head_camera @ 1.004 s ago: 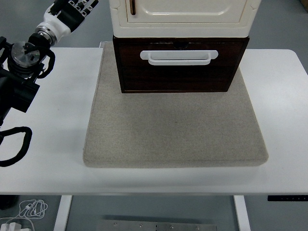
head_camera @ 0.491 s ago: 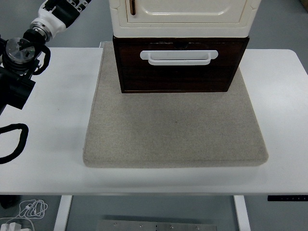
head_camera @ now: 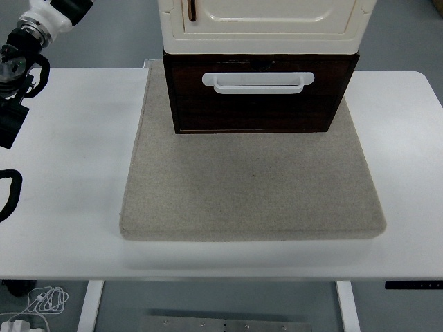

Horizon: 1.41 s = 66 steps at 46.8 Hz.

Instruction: Open the drawer under the combination cabinet

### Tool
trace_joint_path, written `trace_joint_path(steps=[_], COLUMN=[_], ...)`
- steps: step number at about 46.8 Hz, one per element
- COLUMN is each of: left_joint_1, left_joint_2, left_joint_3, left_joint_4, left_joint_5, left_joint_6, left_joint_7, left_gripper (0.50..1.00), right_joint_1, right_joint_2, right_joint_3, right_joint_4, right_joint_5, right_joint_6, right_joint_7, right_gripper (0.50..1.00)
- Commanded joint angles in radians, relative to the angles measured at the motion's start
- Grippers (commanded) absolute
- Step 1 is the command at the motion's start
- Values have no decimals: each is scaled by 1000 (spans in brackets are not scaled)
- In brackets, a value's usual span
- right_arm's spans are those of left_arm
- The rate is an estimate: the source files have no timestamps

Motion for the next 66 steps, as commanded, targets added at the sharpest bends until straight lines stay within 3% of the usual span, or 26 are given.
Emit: trace_joint_path(steps=[1, 15, 34, 56, 66], left_joint_1=[-13, -21, 12, -1, -45], left_joint_2=[27, 141, 377, 445, 451], left_joint_3=[2, 12, 58, 66, 175], left_joint_4=[-4, -144, -457, -829, -941], left_joint_5=[2, 6, 6, 230, 290], left_joint_6=[-31, -53, -68, -137, -171], left_joint_7=[2, 3, 0, 3, 3], left_gripper=[1000, 1000, 1000, 1000, 1000], right_joint_1=[0, 0, 0, 0, 0], right_joint_2=[0, 0, 0, 0, 0], right_joint_3=[0, 0, 0, 0, 0], right_joint_4=[1, -1, -1, -1, 1], right_joint_5=[0, 0, 0, 0, 0], right_joint_6=[0, 0, 0, 0, 0], right_joint_7=[0, 0, 0, 0, 0], right_gripper=[928, 928, 928, 928, 928])
